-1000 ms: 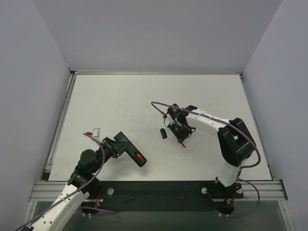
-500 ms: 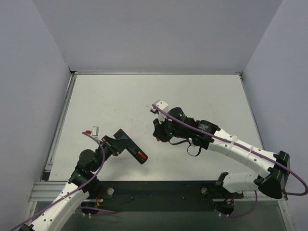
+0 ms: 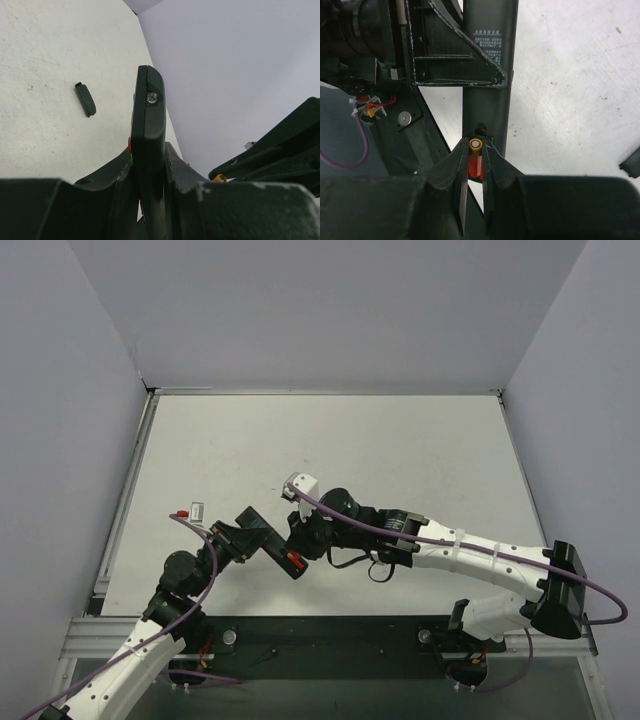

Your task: Load the batteries into the remote control

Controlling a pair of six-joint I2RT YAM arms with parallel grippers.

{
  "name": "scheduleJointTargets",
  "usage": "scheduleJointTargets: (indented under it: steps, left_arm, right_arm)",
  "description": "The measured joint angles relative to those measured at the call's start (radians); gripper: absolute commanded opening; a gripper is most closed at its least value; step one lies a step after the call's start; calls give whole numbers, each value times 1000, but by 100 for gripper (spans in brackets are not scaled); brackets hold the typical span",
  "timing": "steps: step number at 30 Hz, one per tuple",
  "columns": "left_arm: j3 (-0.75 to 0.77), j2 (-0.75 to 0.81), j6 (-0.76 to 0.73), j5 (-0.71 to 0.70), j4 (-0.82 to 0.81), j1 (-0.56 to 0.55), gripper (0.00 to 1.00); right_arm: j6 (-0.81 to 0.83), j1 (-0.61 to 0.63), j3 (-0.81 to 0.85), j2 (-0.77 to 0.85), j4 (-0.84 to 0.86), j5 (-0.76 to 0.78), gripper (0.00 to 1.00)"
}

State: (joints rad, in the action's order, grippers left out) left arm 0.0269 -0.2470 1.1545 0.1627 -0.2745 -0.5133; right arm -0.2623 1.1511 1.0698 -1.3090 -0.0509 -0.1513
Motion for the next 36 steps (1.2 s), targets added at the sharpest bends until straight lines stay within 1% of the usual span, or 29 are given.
scheduleJointTargets:
  steps: [5, 17, 26, 36]
  left_arm:
    - [0, 13, 20, -9, -13, 0, 0]
    - [0, 21, 68, -27, -39, 0, 0]
    - [0, 27, 79, -29, -45, 0, 0]
    - [0, 28, 88, -33, -44, 0, 0]
  right_arm:
    - [-8, 24, 0, -48, 16, -1, 0]
    - [-18, 35, -5, -49, 71, 9, 0]
    - [2, 42, -21, -49, 77, 56, 0]
    - [10, 54, -38, -48, 82, 66, 0]
